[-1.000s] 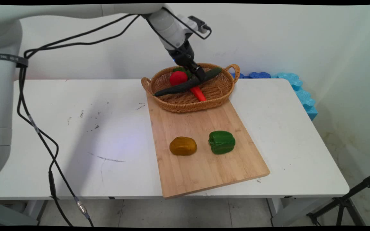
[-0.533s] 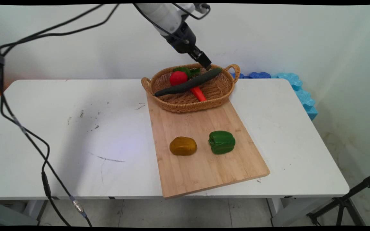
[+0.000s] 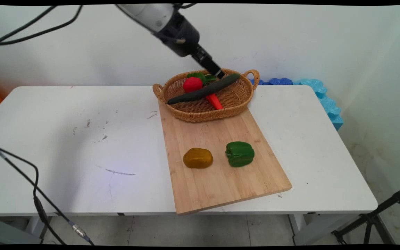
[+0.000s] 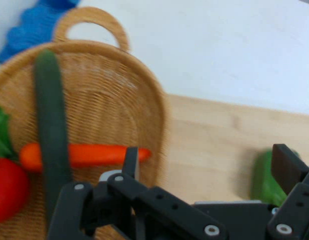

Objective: Pick up the potato from the cutting board

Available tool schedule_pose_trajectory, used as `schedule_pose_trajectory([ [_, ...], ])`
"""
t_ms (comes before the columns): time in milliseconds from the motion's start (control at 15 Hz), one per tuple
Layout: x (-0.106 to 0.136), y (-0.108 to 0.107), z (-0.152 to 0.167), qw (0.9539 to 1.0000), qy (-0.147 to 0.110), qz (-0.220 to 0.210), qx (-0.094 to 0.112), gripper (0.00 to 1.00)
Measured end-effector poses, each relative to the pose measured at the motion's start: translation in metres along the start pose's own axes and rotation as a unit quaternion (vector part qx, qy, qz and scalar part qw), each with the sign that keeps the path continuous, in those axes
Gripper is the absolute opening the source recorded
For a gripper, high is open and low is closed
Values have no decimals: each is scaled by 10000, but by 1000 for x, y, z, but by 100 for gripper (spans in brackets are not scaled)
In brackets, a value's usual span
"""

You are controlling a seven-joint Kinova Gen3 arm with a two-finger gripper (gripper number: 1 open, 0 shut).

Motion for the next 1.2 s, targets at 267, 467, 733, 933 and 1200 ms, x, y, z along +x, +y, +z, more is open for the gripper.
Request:
schedule_pose_trajectory([
  [267, -33, 18, -15, 9994, -118, 182, -269, 100],
  [467, -61, 27, -18, 9984, -274, 300, -386, 100],
  [733, -116, 41, -10, 9957, -643, 458, -493, 100],
  [933, -139, 48, 1, 9940, -773, 542, -545, 100],
  [1200, -163, 57, 21, 9916, -905, 650, -651, 100],
])
